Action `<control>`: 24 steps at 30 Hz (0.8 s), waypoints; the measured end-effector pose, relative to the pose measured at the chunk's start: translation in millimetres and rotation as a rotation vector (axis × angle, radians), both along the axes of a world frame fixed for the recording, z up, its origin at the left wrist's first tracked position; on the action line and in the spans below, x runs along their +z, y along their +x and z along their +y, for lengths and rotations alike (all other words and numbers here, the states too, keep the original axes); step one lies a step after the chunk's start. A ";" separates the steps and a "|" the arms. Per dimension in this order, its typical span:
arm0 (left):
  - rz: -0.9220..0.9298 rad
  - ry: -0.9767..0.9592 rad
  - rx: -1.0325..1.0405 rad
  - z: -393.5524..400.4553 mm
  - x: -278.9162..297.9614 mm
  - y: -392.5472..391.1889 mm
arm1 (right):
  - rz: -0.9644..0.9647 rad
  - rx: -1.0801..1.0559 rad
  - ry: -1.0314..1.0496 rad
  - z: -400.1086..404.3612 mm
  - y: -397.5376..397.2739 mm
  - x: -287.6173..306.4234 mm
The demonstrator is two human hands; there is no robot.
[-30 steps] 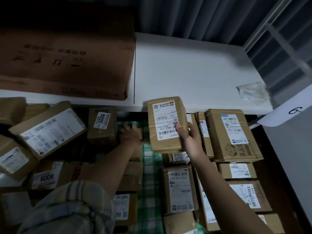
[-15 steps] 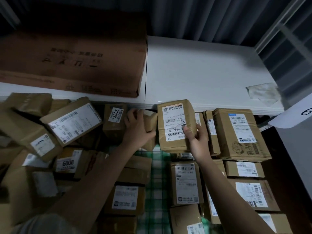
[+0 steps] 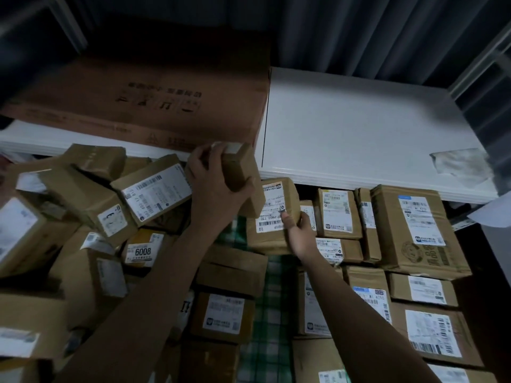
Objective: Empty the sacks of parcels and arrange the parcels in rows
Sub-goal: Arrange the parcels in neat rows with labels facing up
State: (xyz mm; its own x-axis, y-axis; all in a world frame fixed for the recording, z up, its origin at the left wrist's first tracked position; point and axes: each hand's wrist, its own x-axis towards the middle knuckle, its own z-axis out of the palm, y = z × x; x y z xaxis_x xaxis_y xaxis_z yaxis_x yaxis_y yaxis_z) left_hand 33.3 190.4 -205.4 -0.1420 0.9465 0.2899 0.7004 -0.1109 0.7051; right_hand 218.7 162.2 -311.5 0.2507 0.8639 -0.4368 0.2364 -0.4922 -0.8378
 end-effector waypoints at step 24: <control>0.005 0.013 -0.083 11.9 -1.8 -6.5 | -1.035 1.109 0.074 31.3 -43.7 -34.0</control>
